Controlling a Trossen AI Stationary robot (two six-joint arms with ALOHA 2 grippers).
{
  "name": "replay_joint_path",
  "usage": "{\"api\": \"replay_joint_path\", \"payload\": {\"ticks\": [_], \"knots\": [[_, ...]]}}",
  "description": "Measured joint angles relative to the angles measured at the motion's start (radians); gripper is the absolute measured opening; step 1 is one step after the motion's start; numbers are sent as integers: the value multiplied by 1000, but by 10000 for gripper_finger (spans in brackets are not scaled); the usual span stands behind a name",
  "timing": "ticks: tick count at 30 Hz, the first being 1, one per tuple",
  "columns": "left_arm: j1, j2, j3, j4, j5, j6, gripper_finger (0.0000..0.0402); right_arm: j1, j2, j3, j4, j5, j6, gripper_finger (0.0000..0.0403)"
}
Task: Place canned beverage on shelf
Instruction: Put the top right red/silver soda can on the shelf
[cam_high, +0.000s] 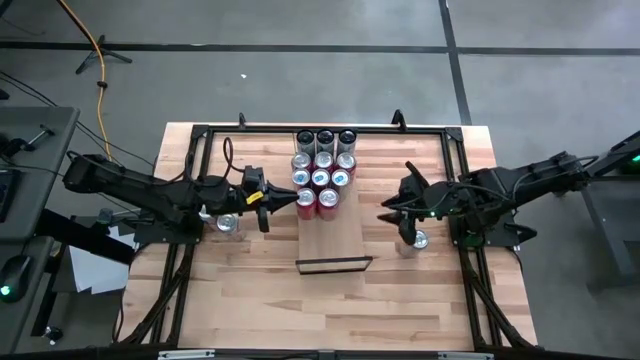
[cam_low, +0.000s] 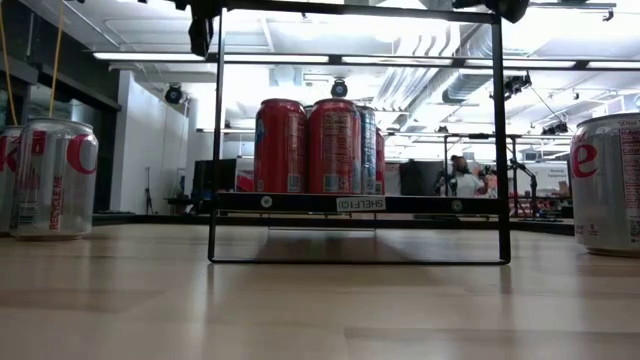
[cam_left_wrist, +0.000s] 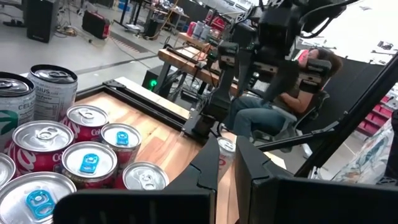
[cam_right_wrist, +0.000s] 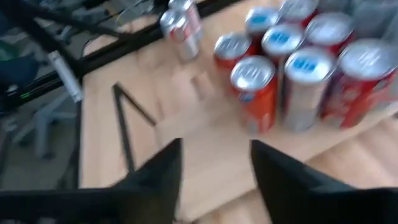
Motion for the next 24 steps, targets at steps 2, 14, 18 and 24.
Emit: {"api": "replay_joint_path", "payload": {"ticks": [2, 14, 18, 24], "knots": [[0, 0, 0, 0, 0, -10, 0, 0, 0, 0, -24, -68, 50, 216], [5, 0, 0, 0, 0, -17, 1, 3, 0, 0, -446, -409, 243, 364], [5, 0, 1, 0, 0, -22, 1, 10, 0, 0, -610, -294, 395, 364], [5, 0, 1, -1, 0, -26, 1, 10, 2, 0, -643, -245, 624, 364]]}}
